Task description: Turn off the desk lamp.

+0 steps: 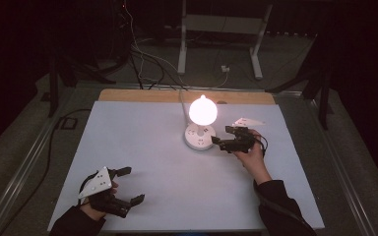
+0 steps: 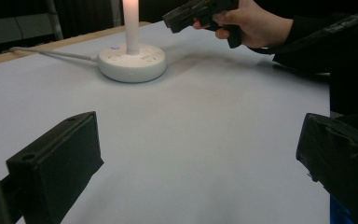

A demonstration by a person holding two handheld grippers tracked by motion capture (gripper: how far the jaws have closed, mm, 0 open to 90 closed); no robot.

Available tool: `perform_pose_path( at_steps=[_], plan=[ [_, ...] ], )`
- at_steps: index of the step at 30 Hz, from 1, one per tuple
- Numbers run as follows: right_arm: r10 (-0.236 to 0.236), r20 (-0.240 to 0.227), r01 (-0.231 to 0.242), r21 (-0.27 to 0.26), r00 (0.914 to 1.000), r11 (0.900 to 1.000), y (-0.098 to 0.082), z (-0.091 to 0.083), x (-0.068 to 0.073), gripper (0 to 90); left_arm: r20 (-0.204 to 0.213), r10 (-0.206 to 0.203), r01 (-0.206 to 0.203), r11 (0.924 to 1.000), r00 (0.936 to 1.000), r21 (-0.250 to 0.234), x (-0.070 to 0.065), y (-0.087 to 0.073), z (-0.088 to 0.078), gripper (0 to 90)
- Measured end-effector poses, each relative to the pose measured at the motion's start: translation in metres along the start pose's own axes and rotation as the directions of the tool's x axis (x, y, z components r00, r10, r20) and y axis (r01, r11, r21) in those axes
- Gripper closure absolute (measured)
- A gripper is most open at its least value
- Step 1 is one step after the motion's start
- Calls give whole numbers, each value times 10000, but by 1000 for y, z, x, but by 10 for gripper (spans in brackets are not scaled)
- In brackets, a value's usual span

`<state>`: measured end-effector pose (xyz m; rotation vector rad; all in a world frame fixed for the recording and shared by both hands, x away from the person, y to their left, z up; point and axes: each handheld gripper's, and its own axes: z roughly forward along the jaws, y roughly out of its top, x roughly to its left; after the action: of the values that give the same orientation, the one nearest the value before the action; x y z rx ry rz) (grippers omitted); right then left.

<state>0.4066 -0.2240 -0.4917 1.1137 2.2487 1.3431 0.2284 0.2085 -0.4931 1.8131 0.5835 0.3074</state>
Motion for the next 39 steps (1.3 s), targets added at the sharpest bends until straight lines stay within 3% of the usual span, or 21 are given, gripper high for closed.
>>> perform_pose_path(
  at_steps=[5,12,20,39],
  plan=[
    [198,212,-197,-20,9996,9998,0,5,-1,606,13,7,-7,10000,10000,-6,0,0,0,5],
    [-169,424,151,433,9990,9989,2,13,4,879,6,-1,1,10000,10000,-42,0,0,0,5],
    [-128,782,89,492,9969,9987,1,22,5,900,-3,-25,25,10000,10000,-57,0,0,-1,5],
    [-272,907,214,645,9955,9977,0,37,11,900,4,10,-10,10000,10000,-38,0,0,-1,5]
  ],
)
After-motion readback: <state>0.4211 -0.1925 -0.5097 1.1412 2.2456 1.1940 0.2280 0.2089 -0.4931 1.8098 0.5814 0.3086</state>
